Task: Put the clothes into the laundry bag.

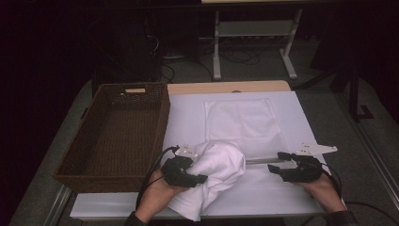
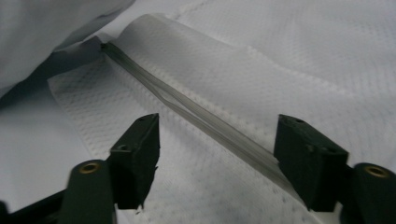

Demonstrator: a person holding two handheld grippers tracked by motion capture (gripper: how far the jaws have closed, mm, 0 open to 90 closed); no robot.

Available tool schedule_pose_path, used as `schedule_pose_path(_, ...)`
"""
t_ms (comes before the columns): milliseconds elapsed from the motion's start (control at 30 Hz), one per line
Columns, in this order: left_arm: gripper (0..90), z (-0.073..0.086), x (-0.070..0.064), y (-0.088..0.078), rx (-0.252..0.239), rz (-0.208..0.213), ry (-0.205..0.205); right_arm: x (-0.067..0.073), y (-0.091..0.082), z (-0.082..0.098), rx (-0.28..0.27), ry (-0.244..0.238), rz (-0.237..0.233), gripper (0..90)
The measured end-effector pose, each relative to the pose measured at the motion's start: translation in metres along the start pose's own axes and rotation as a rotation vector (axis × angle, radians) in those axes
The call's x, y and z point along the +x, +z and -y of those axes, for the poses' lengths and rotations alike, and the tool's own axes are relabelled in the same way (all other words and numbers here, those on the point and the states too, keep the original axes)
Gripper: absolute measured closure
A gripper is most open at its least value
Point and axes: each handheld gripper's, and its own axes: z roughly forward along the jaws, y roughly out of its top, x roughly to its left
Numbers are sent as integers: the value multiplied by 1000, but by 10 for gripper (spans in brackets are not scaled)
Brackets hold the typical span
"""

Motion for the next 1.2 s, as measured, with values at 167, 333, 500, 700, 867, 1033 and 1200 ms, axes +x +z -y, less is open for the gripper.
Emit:
schedule_pose_path(167,600,2,-2,3,6,-7,0,3,7,-12,-17,-39,-49,529)
schedule_pose_path(333,600,5,-3,12,23,2,-4,3,25,-25,-5,-81,-89,685)
schedule_pose_path(500,600,7,0,14,25,12,-11,5,47,-38,5,-117,-151,756)
schedule_pose_path(700,600,9,1,18,26,20,-21,7,64,-35,57,-145,-197,804)
schedule_pose_path(867,600,9,2,18,27,22,-19,7,74,-30,95,-167,-192,759)
schedule_pose_path(1033,600,10,3,18,25,29,-23,12,82,-25,147,-209,-164,670)
schedule_pose_path(1200,600,9,4,20,31,35,-23,11,83,-24,135,-208,-134,784)
